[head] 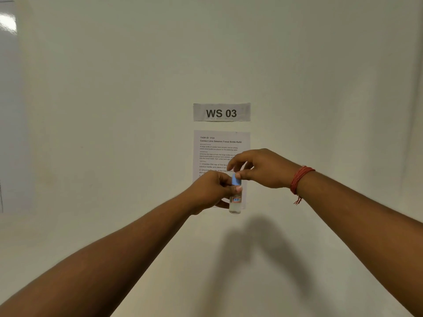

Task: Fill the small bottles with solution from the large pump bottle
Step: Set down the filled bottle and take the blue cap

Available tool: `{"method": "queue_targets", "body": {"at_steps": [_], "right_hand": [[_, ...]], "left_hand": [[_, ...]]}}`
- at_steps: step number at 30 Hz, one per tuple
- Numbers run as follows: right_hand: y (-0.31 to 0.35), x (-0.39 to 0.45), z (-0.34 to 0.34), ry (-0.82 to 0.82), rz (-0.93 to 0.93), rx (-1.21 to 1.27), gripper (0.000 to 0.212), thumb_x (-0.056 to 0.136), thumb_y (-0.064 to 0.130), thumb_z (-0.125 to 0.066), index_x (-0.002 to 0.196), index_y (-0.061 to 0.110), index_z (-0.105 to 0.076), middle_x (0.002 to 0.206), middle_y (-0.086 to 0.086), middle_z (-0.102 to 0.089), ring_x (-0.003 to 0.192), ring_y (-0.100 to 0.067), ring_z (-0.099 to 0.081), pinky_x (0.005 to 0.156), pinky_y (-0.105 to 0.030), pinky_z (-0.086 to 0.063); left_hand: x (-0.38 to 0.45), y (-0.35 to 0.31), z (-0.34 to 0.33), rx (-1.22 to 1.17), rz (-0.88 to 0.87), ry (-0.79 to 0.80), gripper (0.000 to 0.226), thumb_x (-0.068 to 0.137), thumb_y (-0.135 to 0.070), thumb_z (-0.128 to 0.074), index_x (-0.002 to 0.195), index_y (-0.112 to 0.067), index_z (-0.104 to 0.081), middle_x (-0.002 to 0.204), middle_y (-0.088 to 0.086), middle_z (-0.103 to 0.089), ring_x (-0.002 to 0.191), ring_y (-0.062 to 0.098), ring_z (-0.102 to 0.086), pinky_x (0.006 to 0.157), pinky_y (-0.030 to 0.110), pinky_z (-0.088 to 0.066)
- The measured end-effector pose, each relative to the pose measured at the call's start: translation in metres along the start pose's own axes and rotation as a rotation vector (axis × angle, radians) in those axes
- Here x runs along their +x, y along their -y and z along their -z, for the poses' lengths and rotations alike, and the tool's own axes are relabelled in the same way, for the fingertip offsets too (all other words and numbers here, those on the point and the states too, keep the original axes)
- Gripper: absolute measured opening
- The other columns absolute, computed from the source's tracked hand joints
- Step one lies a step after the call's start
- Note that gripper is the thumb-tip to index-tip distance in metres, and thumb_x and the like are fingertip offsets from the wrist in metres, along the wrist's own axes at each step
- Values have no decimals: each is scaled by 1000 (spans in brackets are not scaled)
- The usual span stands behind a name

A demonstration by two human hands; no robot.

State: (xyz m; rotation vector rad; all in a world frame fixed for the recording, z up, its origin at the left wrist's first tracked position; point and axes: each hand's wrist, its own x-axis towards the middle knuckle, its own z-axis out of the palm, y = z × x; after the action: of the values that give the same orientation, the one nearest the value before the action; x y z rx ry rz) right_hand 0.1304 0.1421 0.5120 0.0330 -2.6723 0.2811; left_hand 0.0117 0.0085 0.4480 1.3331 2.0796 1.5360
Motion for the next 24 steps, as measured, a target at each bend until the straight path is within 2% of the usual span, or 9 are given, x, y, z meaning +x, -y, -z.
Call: {"method": "queue_targets", "body": {"at_steps": [3, 7, 11, 13, 15, 17, 20, 24], "right_hand": [[0, 1, -3, 29, 26, -23, 18, 94, 21, -65, 108, 32, -69, 109, 11, -65, 95, -9, -61, 84, -23, -47], [-2, 3, -7, 12, 27, -95, 11, 92, 29, -66, 101, 26, -71, 101, 7, -66, 92, -13, -60, 83, -29, -51], [-2, 5, -11, 5, 6, -164, 17, 92, 37, -64, 96, 21, -69, 94, 3, -67, 86, -15, -59, 79, -31, -53], [-1, 5, -11, 6, 11, -195, 21, 93, 39, -63, 102, 22, -69, 96, 5, -66, 86, -14, -58, 78, -28, -51], [-1, 4, -10, 12, 28, -169, 26, 94, 37, -61, 116, 25, -66, 106, 8, -64, 93, -12, -58, 83, -27, -49], [-3, 3, -8, 31, 44, -108, 26, 95, 30, -61, 121, 27, -65, 112, 9, -64, 98, -12, -60, 88, -27, -48], [-4, 3, -8, 59, 59, -96, 19, 95, 24, -63, 113, 26, -69, 111, 7, -67, 100, -13, -61, 89, -28, -49], [-5, 5, -11, 39, 50, -117, 13, 93, 31, -64, 102, 23, -70, 103, 6, -69, 93, -11, -61, 86, -30, -52]], "left_hand": [[-1, 0, 0, 9, 4, -4, 27, 95, -17, -70, 116, -1, -71, 113, 13, -75, 102, 25, -75, 90, 49, -61], [-2, 2, -2, 11, -7, 1, 25, 95, -16, -70, 113, 1, -71, 111, 15, -75, 100, 26, -75, 89, 48, -62], [-3, 5, -3, -12, -6, 13, 25, 95, -15, -70, 115, 2, -70, 111, 15, -75, 99, 24, -75, 85, 43, -63], [-3, 6, -3, -11, -8, 15, 25, 95, -15, -70, 115, 0, -71, 111, 14, -75, 99, 24, -75, 86, 44, -63], [-3, 7, -3, 4, -9, 10, 26, 96, -16, -69, 117, -1, -71, 112, 13, -75, 100, 24, -75, 87, 45, -63], [-3, 7, -3, 24, -6, 2, 25, 96, -17, -69, 117, -2, -71, 112, 12, -75, 100, 23, -75, 87, 44, -63], [-4, 7, -3, 26, -10, 0, 25, 96, -18, -69, 116, -3, -72, 111, 11, -75, 98, 22, -75, 86, 42, -63], [-4, 7, -3, 22, -17, -5, 24, 96, -16, -69, 114, -1, -71, 110, 13, -75, 98, 23, -75, 85, 42, -64]]}}
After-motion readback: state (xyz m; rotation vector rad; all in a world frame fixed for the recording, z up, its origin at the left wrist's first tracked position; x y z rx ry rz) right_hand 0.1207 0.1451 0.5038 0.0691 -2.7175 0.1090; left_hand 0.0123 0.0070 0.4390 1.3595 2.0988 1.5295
